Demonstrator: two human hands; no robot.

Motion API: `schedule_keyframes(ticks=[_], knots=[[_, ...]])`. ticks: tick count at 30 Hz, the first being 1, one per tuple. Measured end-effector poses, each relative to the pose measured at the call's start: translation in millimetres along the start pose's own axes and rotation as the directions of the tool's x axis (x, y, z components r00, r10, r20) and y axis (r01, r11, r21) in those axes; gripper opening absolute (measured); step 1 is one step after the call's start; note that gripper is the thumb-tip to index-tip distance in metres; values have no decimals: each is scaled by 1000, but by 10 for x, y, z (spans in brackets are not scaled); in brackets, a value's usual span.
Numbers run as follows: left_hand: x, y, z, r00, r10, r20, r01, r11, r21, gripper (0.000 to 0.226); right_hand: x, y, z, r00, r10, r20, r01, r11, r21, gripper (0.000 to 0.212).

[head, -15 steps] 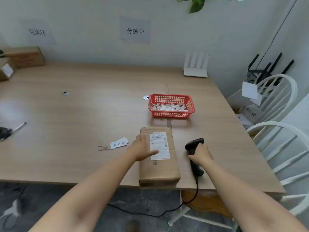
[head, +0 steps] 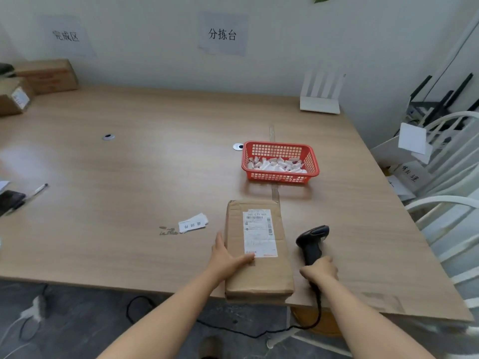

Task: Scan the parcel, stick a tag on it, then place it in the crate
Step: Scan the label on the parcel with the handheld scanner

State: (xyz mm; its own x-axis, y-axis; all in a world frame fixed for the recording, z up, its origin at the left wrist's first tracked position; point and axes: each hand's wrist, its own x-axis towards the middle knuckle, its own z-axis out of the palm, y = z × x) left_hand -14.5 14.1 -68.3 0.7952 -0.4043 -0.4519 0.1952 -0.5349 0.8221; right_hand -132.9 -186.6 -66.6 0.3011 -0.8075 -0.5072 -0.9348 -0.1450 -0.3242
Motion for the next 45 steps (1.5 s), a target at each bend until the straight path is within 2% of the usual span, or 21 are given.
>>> schedule_keyframes(ticks=[1,3,5,8,12,17,22,24,28,35,38,45], knots=[[20,-30,-2,998,-55,39,59,990,-126,112,-10,-17,12,999,11,37,-14,997,78,71],[46,-79,3,982,-109,153,155,930,-332,93,-48,-52,25,995,-73,73,49,957,285,53],[52,-91,9,963,-113,245,210,882,-422,83,-141,-107,-13,982,-169,86,102,854,509,34],[68,-70,21,948,-90,306,238,840,-488,72,-254,-191,-63,952,-288,103,163,762,627,22],[27,-21,46,938,-65,342,251,807,-534,53,-363,-271,-103,919,-372,132,224,767,602,16],[2,45,93,943,-8,333,203,807,-555,60,-382,-272,-235,900,-426,95,283,736,615,9],[41,303,-40,946,91,310,62,891,-449,56,-415,-380,-471,888,-459,-20,361,671,647,10],[82,422,-101,944,151,294,-4,895,-447,52,-462,-433,-564,875,-471,-115,438,667,603,9],[174,627,-187,934,222,279,-64,874,-481,41,-644,-509,-761,823,-481,-302,564,635,527,21],[353,801,-232,932,249,264,-100,875,-474,50,-1001,-600,-782,802,-546,-242,557,537,634,7],[392,847,-205,925,259,277,-107,879,-465,47,-1073,-681,-738,796,-562,-227,558,533,636,7],[426,945,-169,910,283,302,-122,881,-458,58,-1093,-761,-719,791,-548,-271,587,558,586,6]])
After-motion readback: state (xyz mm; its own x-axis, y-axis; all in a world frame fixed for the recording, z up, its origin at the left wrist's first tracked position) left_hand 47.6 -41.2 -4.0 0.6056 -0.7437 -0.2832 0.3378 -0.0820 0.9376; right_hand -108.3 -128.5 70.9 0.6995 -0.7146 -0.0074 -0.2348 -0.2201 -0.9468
